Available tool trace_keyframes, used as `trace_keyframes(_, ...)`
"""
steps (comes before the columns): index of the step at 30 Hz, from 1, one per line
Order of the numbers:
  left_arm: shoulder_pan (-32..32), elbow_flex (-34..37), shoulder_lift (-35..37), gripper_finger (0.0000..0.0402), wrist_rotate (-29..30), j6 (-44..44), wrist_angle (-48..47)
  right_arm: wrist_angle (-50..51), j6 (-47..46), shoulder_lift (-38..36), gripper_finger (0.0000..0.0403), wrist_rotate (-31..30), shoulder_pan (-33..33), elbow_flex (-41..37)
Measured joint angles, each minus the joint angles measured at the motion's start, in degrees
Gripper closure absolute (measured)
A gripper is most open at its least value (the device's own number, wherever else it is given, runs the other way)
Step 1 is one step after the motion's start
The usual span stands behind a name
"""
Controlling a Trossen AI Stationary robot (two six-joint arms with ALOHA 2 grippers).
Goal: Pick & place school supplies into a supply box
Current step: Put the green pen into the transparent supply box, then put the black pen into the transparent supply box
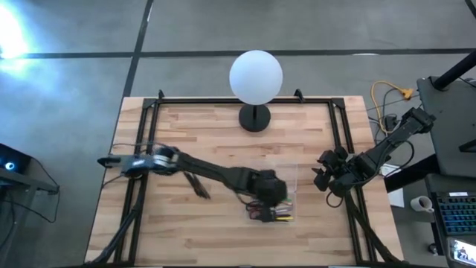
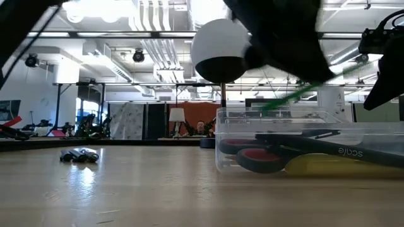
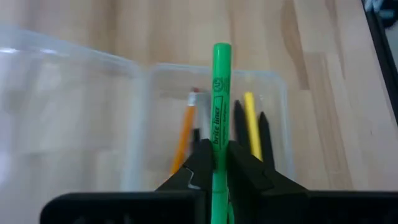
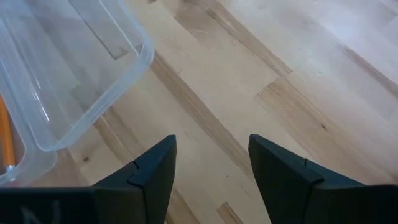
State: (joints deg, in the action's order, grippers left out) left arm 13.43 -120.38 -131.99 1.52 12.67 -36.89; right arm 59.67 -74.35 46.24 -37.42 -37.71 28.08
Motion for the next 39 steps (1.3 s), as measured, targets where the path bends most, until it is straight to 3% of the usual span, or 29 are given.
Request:
trace_keyframes(4, 0.0, -12.0, -7.9, 0.0369, -2.6, 0.0, -8.6, 0.0, 0.0, 0.0, 0.0211, 1.2, 0.0, 0.0)
trace_keyframes(6, 0.1, -14.6, -10.1, 0.0350, -2.7, 1.9, -10.7, 0.0, 0.2, 0.0, 0.0211, 1.3, 0.0, 0.0)
trace_keyframes(11, 0.7, -8.1, -7.3, 0.0285, -2.9, 8.4, -10.0, 0.0, 1.5, 0.0, 0.0211, 1.4, 0.0, -0.1)
trace_keyframes(14, 0.8, -6.5, -2.1, 0.0249, -1.1, 10.5, -14.1, 0.0, 1.6, 0.0, 0.0211, 1.4, 0.0, -0.2)
trace_keyframes(17, 1.5, -5.5, 3.4, 0.0231, 7.3, 18.8, -23.7, 0.0, 2.0, 0.0, 0.0211, 1.4, 0.0, -0.3)
trace_keyframes(19, 1.5, -3.2, 6.1, 0.0229, 12.8, 31.6, -31.8, 0.0, 2.1, 0.0, 0.0211, 1.4, 0.0, -0.3)
trace_keyframes(23, 1.4, 8.7, 11.4, 0.0241, 13.5, 61.6, -41.1, -0.1, 1.1, 0.1, 0.0211, 1.1, 0.0, -0.3)
trace_keyframes(31, 6.7, 40.4, 28.7, 0.0265, 10.9, 101.6, -32.8, -0.3, -2.1, 0.1, 0.0211, -0.2, 0.0, -0.4)
trace_keyframes(34, 7.7, 51.0, 35.5, 0.0266, 9.3, 108.4, -26.4, -0.3, -2.1, 0.1, 0.0211, -0.2, 0.0, -0.4)
trace_keyframes(39, 7.4, 62.4, 41.0, 0.0266, 7.6, 108.1, -17.8, -0.3, -2.1, 0.1, 0.0211, -0.3, 0.0, -0.5)
